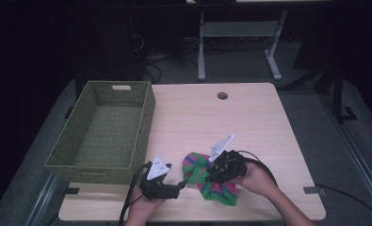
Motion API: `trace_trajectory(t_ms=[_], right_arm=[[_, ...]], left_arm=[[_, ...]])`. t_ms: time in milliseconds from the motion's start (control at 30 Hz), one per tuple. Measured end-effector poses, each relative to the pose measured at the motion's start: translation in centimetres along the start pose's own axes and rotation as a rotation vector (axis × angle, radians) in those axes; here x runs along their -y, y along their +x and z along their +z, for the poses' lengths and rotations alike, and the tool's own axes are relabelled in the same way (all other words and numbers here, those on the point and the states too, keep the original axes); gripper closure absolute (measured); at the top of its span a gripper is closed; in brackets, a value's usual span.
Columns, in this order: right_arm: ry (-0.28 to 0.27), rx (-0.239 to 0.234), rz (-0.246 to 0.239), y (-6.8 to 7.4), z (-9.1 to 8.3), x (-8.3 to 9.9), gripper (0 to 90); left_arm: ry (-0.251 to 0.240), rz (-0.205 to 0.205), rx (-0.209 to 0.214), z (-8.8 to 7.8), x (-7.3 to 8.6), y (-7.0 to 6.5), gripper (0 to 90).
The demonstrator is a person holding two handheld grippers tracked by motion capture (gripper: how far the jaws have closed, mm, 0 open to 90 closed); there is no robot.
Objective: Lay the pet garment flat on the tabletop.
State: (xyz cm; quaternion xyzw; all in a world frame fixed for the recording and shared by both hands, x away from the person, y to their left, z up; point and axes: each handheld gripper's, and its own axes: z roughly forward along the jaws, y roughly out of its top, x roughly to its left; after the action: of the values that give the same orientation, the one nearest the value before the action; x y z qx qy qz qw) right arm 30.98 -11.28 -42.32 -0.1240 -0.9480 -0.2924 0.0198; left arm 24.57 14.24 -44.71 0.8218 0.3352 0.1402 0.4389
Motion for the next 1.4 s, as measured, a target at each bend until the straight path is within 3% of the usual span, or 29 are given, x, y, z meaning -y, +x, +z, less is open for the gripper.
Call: trace_trajectory(t_ms=[133, 400, 667, 1000, 1067, 1400], right_arm=[[0.0, -0.018, 0.023, -0.2, 1.0, 0.6, 72.6], [-0.001, -0.011, 0.032, -0.1, 2.0, 1.5, 77.5], [-0.008, -0.008, 0.036, -0.1, 1.8, 1.5, 79.3], [-0.075, 0.003, 0.043, -0.1, -0.1, 1.2, 81.0], [-0.111, 0.004, 0.058, -0.2, -0.7, 1.2, 81.9], [-0.161, 0.017, 0.088, -0.4, -2.8, 0.7, 82.3]], left_arm=[[-0.001, -0.003, 0.003, -0.1, 0.0, 0.0, 19.6], [0.001, 0.0, 0.003, 0.0, 0.0, -0.1, 19.6], [0.0, -0.005, 0.006, 0.1, 0.0, -0.1, 19.6], [-0.001, 0.011, 0.003, 0.1, 0.0, -0.3, 19.6], [-0.004, 0.01, 0.007, 0.1, -0.1, -0.3, 19.4], [-0.022, -0.003, 0.024, 0.0, -0.1, -0.1, 18.8]])
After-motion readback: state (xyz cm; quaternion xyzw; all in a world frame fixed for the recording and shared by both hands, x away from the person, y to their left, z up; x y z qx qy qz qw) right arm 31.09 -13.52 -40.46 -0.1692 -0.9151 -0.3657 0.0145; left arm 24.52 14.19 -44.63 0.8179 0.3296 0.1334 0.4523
